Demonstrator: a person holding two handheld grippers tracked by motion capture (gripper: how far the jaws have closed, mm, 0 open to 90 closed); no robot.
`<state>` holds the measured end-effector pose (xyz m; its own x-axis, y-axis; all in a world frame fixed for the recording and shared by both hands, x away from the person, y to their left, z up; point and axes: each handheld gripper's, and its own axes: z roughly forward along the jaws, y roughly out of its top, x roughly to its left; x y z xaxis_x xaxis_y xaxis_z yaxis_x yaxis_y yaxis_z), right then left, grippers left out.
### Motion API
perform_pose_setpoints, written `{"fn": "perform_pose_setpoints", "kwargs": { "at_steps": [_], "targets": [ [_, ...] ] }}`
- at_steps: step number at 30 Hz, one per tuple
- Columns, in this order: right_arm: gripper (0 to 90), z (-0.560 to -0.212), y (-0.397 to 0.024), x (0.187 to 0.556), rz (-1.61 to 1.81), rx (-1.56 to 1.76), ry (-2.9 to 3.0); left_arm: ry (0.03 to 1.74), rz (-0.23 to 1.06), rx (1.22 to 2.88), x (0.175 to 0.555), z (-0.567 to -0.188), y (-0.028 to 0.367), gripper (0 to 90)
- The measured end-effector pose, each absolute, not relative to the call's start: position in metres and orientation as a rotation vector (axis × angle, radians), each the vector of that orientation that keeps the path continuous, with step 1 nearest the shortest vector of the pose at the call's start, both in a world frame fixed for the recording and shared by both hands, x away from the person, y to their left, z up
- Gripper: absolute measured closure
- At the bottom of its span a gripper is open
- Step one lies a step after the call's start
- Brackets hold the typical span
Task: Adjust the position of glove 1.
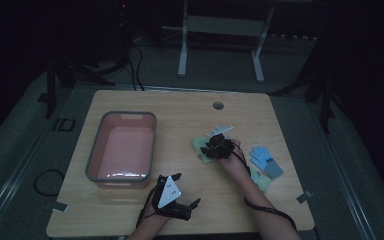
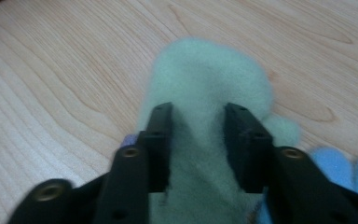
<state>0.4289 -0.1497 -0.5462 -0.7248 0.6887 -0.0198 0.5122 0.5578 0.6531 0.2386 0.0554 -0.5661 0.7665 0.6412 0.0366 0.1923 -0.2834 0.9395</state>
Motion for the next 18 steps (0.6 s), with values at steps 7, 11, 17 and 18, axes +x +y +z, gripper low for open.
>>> {"fn": "perform_pose_setpoints", "kwargs": {
  "at_steps": [7,11,17,18],
  "targets": [
    [81.6,-0.546,-0.14,0.425,0.891,1.014,2.483,0.646,0.499,1.842,0.239,-0.566,0.055,0.2],
    [84.0,-0.541,-0.14,0.423,0.909,1.066,2.47,0.646,0.503,1.842,0.239,-0.566,0.055,0.2],
    [84.3,-0.518,-0.145,0.407,0.938,1.095,2.433,0.652,0.505,1.843,0.239,-0.566,0.055,0.2],
    [84.3,-0.513,-0.147,0.403,0.942,1.099,2.42,0.651,0.506,1.843,0.239,-0.566,0.055,0.2]
  ]
}}
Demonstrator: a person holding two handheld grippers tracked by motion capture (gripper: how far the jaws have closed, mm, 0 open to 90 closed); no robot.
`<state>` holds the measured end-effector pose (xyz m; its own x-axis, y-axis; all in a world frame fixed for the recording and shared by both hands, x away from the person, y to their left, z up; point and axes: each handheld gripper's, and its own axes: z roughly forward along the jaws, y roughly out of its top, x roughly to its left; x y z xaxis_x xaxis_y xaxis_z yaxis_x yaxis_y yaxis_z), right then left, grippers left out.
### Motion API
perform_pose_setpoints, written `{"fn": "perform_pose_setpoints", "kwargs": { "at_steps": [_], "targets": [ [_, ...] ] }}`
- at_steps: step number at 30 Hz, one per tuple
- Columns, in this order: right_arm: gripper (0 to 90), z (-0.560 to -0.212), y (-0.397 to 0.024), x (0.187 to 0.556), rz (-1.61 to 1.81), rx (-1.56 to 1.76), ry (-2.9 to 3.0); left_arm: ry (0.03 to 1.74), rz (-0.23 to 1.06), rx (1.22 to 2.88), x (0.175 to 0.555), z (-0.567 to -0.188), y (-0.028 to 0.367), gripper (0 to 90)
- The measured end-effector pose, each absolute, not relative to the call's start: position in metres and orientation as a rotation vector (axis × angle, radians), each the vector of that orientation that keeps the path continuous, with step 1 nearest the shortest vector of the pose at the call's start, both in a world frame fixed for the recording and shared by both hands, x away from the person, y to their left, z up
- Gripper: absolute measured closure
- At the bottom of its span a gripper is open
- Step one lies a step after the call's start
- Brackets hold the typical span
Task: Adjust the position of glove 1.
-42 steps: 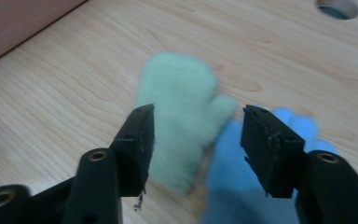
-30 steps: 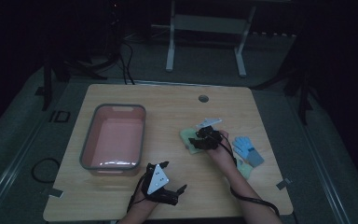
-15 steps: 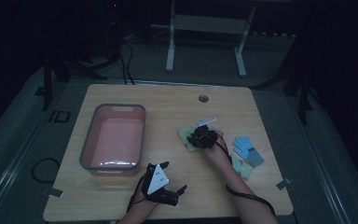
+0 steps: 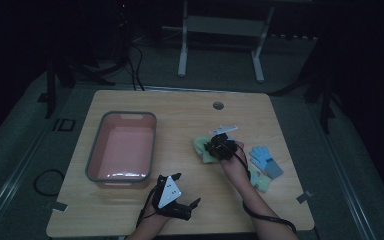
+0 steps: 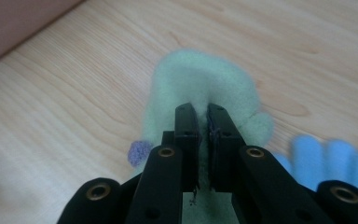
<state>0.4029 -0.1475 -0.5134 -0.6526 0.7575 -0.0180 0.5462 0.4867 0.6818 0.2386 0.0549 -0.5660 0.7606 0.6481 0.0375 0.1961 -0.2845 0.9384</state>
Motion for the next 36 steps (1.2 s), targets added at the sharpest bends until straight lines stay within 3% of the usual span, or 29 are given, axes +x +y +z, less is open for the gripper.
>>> {"fn": "perform_pose_setpoints", "kwargs": {
  "at_steps": [16,25,36],
  "targets": [
    [84.4,-0.466,-0.192,0.318,1.083,1.317,2.208,0.65,0.518,1.845,0.238,-0.566,0.054,0.2],
    [84.5,-0.497,-0.183,0.274,0.999,1.36,2.187,0.647,0.518,1.845,0.238,-0.566,0.054,0.2],
    [84.1,-0.531,-0.182,0.266,0.934,1.436,2.199,0.647,0.517,1.845,0.238,-0.566,0.055,0.2]
  ]
}}
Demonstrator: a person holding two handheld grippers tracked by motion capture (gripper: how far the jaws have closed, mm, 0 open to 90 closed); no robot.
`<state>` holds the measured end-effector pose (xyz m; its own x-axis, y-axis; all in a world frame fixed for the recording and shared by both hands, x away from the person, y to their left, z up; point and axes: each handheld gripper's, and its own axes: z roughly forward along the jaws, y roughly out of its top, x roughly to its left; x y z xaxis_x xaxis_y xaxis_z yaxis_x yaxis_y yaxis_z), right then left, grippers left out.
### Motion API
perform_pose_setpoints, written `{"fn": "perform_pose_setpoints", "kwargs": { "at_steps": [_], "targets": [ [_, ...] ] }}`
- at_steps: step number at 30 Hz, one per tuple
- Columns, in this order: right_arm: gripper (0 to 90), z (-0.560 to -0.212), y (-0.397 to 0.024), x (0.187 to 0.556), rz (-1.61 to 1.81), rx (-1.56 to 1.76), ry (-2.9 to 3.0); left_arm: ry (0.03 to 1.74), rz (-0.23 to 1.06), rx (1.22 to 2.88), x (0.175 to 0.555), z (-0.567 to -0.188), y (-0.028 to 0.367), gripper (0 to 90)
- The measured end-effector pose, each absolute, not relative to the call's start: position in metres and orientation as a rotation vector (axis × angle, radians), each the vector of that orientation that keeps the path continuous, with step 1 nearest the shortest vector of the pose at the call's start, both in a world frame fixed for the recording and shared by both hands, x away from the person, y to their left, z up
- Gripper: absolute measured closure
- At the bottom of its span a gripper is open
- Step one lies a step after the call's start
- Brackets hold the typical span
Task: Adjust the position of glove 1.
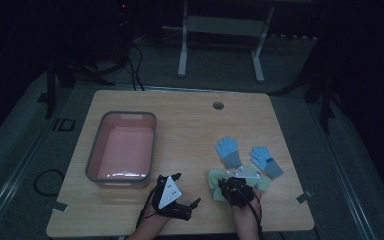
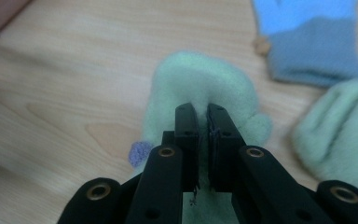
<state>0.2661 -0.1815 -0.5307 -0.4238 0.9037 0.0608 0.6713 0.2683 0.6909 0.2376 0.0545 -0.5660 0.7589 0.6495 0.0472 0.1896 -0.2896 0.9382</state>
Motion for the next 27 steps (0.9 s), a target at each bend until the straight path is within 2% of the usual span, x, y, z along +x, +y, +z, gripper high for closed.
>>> {"fn": "perform_pose_setpoints", "kwargs": {
  "at_steps": [5,10,12,19,24,27],
  "targets": [
    [75.6,-0.545,-0.177,0.269,0.887,1.397,2.261,0.648,0.512,1.844,0.238,-0.566,0.055,0.2],
    [59.2,-0.54,-0.179,0.273,0.915,1.397,2.294,0.648,0.513,1.845,0.238,-0.566,0.055,0.2],
    [56.5,-0.535,-0.181,0.274,0.939,1.392,2.303,0.648,0.514,1.846,0.238,-0.566,0.055,0.2],
    [54.6,-0.525,-0.19,0.274,0.947,1.285,2.333,0.645,0.514,1.846,0.238,-0.566,0.055,0.2],
    [56.6,-0.523,-0.202,0.277,0.954,1.21,2.374,0.649,0.515,1.845,0.238,-0.566,0.054,0.2],
    [58.2,-0.514,-0.223,0.283,0.999,1.122,2.388,0.649,0.514,1.844,0.238,-0.566,0.055,0.2]
  ]
}}
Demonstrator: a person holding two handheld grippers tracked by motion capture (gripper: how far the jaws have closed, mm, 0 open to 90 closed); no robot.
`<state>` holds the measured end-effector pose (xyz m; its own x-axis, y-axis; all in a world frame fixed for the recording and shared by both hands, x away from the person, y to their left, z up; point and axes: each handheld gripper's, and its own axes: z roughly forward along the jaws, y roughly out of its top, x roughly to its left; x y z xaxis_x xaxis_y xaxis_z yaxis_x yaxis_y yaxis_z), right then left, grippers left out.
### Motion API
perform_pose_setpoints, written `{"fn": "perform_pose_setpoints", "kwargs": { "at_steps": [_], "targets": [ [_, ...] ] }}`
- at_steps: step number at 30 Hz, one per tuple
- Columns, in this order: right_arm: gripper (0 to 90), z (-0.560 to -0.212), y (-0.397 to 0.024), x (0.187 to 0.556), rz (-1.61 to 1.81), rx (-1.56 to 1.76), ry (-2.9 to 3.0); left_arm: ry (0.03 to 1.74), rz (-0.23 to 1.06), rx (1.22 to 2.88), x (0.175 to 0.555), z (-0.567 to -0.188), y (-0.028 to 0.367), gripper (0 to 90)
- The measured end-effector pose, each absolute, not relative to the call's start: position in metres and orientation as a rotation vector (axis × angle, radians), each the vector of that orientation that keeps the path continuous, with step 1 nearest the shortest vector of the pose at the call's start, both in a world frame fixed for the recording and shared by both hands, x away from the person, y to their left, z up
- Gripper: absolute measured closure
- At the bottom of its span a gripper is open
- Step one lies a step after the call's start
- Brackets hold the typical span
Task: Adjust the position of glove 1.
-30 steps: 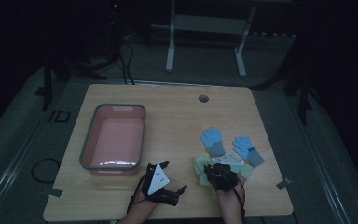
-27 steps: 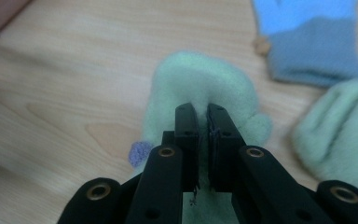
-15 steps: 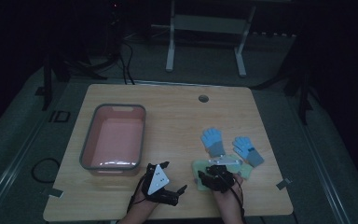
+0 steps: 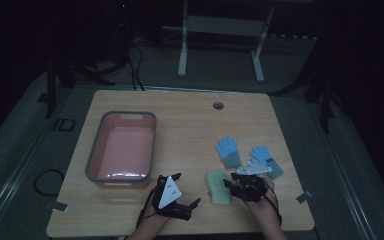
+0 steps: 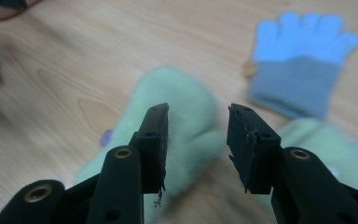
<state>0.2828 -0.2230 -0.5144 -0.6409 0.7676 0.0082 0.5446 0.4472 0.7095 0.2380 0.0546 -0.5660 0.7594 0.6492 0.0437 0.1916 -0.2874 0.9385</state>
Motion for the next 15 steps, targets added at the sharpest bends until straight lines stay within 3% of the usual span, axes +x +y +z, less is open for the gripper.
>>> {"fn": "perform_pose_setpoints", "kwargs": {
  "at_steps": [15],
  "targets": [
    [61.6,-0.501,-0.312,0.31,1.013,0.939,2.437,0.653,0.514,1.841,0.238,-0.566,0.055,0.2]
  ]
}}
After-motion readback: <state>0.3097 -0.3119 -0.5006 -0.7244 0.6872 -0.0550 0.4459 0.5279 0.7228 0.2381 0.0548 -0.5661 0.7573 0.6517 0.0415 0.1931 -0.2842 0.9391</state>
